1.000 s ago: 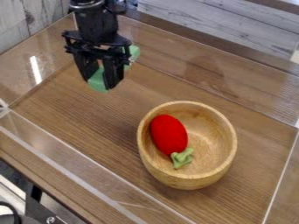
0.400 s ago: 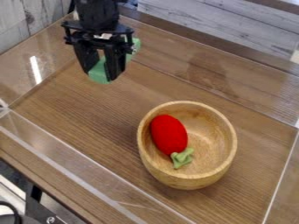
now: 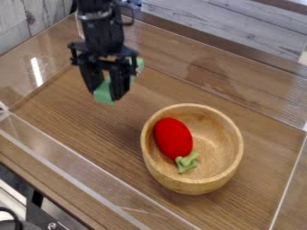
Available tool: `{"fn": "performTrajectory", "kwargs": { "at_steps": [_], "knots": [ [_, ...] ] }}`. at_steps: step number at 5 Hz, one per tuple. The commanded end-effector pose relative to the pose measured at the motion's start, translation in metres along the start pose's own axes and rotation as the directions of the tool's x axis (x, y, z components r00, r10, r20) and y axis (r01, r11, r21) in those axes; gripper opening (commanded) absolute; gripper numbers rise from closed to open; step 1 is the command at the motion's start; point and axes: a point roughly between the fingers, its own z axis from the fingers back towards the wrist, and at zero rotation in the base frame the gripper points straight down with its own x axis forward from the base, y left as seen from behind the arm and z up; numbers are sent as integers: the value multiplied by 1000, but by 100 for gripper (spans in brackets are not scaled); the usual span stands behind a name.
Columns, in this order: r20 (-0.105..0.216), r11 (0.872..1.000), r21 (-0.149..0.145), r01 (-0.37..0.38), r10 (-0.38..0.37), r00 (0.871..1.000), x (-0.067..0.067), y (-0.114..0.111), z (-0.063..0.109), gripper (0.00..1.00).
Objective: Put the green block in the brown bowl
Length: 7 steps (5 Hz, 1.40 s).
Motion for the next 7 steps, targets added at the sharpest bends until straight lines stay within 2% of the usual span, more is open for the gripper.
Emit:
{"fn": "performTrajectory", "kwargs": {
  "at_steps": [1,2,3,4,6,7],
  "knots": [
    [52,999,1,-39,39,998,10,7,21,0],
    [67,997,1,-76,75,995,19,15,29,0],
    [53,999,1,-52,52,997,9,6,21,0],
    [58,999,6,-44,43,997,10,2,15,0],
    [90,985,4,-172,171,981,27,18,1,0],
    [88,996,10,-90,89,992,21,13,7,0]
  ]
}}
